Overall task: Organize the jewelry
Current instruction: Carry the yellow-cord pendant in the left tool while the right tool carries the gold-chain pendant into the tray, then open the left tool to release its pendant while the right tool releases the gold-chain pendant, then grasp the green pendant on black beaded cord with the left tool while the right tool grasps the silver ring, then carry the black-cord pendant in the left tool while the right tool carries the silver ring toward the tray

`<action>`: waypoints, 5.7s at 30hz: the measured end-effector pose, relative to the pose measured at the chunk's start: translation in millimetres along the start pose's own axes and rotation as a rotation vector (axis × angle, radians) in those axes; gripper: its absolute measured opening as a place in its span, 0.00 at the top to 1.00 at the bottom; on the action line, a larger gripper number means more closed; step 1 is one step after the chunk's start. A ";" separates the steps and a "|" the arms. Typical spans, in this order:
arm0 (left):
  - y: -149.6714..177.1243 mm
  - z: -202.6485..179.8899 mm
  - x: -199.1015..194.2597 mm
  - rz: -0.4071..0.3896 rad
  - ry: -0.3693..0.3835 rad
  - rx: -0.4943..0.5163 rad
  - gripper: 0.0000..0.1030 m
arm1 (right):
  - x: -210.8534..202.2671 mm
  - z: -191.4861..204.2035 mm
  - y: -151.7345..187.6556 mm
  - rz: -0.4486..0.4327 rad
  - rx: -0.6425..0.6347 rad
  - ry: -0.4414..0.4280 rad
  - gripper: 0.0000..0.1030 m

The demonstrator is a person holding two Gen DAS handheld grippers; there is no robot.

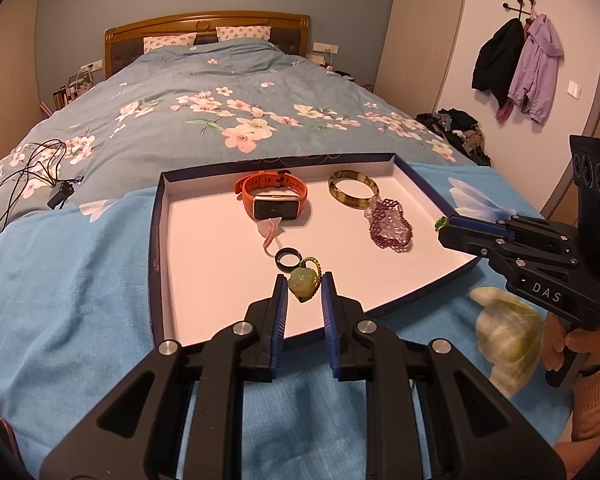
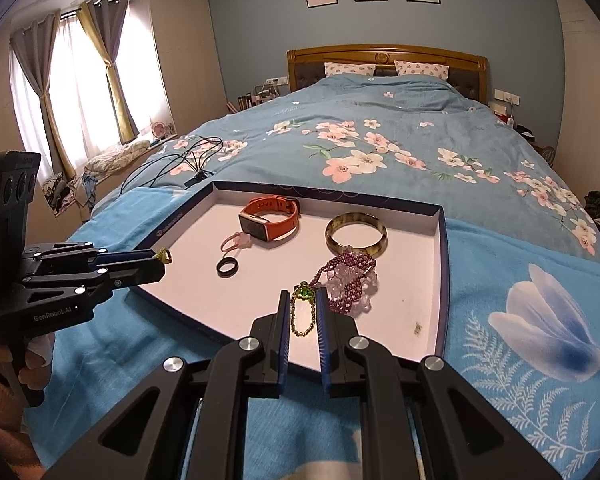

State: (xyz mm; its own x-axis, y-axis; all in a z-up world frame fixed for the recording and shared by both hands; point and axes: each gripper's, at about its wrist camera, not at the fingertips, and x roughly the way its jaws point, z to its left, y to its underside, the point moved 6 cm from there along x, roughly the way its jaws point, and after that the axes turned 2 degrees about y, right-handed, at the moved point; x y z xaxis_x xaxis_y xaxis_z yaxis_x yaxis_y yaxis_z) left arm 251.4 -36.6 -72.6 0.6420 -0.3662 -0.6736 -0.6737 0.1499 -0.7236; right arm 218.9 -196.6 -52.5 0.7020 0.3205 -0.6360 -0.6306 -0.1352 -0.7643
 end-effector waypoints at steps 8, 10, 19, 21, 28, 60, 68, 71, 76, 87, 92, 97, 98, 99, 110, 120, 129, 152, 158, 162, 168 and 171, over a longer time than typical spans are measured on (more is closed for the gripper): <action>-0.2 2.9 12.2 0.015 -0.010 -0.012 0.83 | 10.0 -2.9 -0.2 0.021 0.008 0.002 0.89; -0.4 3.5 13.1 0.014 -0.014 -0.014 0.83 | 10.6 -4.0 0.8 0.024 0.012 0.000 0.89; -1.9 5.6 17.4 0.021 -0.024 -0.016 0.83 | 15.3 -6.1 0.8 0.033 0.020 0.000 0.89; -1.6 6.1 19.4 0.025 -0.028 -0.015 0.83 | 16.7 -6.6 1.7 0.037 0.021 0.000 0.89; -2.4 6.9 25.6 0.036 -0.036 -0.015 0.83 | 23.7 -9.2 3.3 0.054 0.029 0.004 0.89; -5.8 10.3 33.0 0.021 -0.064 -0.027 0.68 | 30.3 -22.0 5.0 0.087 0.095 0.017 0.81; 7.9 -3.0 -13.7 -0.036 0.006 0.048 0.63 | -8.6 -8.9 5.5 0.025 0.077 -0.043 0.74; 23.5 -13.8 -23.3 -0.023 0.039 0.084 0.62 | -19.4 4.3 13.3 0.030 0.036 -0.069 0.74; 48.9 -30.7 -30.2 0.003 0.080 0.126 0.61 | -23.6 28.4 36.9 0.083 -0.026 -0.111 0.73; 74.6 -57.1 -16.7 0.092 0.142 0.186 0.59 | -10.5 54.0 66.8 0.174 -0.088 -0.114 0.73; 76.7 -63.6 -0.8 0.151 0.147 0.186 0.67 | -10.7 49.1 68.9 0.178 -0.062 -0.112 0.73; 75.2 -63.7 6.0 0.166 0.165 0.172 0.75 | -12.3 47.0 68.7 0.174 -0.054 -0.112 0.73; 75.3 -62.3 7.0 0.170 0.165 0.164 0.79 | -12.2 47.3 68.7 0.174 -0.056 -0.113 0.73; 74.9 -61.1 8.3 0.173 0.165 0.157 0.84 | -12.2 47.3 68.8 0.174 -0.058 -0.114 0.73; 74.4 -47.1 -2.0 0.148 0.138 0.109 0.85 | -3.8 58.9 69.7 0.206 -0.088 -0.117 0.73; 76.2 -35.1 -8.1 0.135 0.106 0.072 0.85 | 0.4 68.4 69.8 0.210 -0.138 -0.065 0.75; 77.9 -33.9 -11.6 0.123 0.105 0.066 0.85 | -0.9 61.7 69.0 0.206 -0.116 -0.057 0.92; 73.1 -30.3 -19.3 0.090 0.091 0.051 0.85 | -28.1 41.2 58.6 0.109 -0.015 -0.090 0.97; 68.0 -31.3 -24.9 0.070 0.085 0.054 0.85 | -37.4 34.3 52.4 0.068 0.019 -0.091 0.97; 64.2 -32.4 -28.9 0.054 0.086 0.052 0.85 | -40.5 28.7 49.1 0.050 0.044 -0.096 0.97; 59.1 -34.3 -31.9 0.037 0.086 0.048 0.85 | -43.8 24.2 44.7 0.029 0.067 -0.103 0.97; 56.1 -35.9 -33.2 0.030 0.084 0.052 0.85 | -45.4 22.2 42.5 0.020 0.071 -0.104 0.97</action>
State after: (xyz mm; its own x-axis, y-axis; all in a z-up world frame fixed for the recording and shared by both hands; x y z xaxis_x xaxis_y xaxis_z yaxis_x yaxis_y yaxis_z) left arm 179.1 -49.0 -85.4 0.5876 -0.4361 -0.6816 -0.6709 0.2083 -0.7117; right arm 152.9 -196.1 -53.7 0.6537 0.4143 -0.6333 -0.6684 -0.0764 -0.7399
